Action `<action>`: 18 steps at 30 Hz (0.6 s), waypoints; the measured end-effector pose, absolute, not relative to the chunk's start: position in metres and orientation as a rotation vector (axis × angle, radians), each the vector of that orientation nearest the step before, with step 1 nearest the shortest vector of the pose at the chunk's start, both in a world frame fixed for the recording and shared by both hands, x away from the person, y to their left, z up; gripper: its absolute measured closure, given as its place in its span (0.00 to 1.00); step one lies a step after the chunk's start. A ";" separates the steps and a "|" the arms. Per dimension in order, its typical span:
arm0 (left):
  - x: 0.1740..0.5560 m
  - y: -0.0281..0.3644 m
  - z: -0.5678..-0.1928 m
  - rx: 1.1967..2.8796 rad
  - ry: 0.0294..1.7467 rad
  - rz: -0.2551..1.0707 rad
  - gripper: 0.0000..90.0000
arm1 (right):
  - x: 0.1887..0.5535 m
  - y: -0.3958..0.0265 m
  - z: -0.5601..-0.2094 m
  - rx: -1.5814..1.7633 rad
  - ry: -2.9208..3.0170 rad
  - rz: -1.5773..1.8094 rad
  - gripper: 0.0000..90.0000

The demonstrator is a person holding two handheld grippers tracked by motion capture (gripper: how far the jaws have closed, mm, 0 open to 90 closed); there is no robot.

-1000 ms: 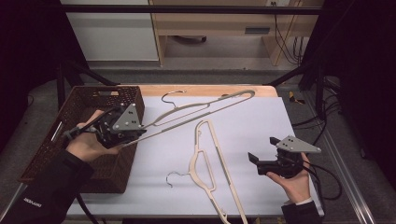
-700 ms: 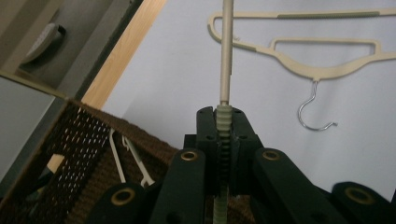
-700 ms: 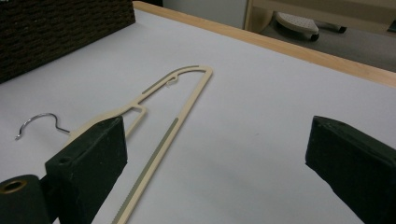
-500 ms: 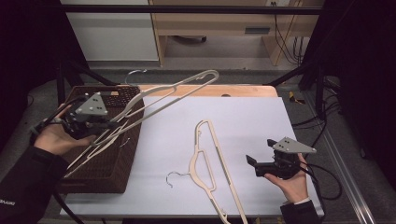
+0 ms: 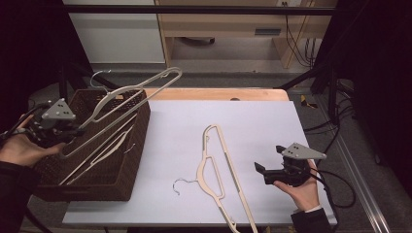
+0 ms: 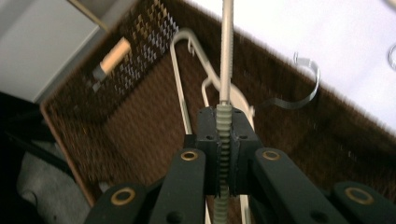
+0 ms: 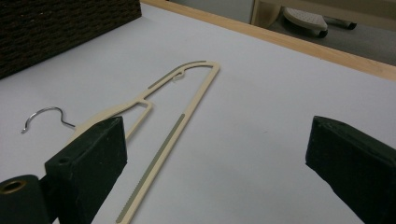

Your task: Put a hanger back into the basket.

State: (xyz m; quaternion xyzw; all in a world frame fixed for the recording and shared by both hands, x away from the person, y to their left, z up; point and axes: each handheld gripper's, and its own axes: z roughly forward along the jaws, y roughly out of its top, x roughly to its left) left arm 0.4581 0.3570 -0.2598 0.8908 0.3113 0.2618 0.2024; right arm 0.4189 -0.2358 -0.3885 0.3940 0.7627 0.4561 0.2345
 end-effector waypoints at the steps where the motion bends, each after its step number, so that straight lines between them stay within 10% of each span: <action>1: 0.457 0.361 -0.262 2.489 0.882 0.721 0.95 | 0.419 -0.236 -0.389 1.081 2.092 1.251 0.06; 18: 0.445 0.405 -0.286 2.517 1.059 0.754 0.95 | 0.419 -0.236 -0.389 1.074 2.098 1.243 0.06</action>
